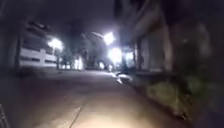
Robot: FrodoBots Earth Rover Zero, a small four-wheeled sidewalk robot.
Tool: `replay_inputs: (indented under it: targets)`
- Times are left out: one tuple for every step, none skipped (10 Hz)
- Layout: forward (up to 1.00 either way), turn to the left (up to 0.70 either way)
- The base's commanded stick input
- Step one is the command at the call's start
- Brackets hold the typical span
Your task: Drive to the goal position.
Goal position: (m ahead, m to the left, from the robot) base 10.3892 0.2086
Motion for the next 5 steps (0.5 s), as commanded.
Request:
replay_inputs:
  targets:
    - [0.7,0.0]
    - [0.7,0.0]
    - [0.7,0.0]
    - [0.7,0.0]
    - [0.7,0.0]
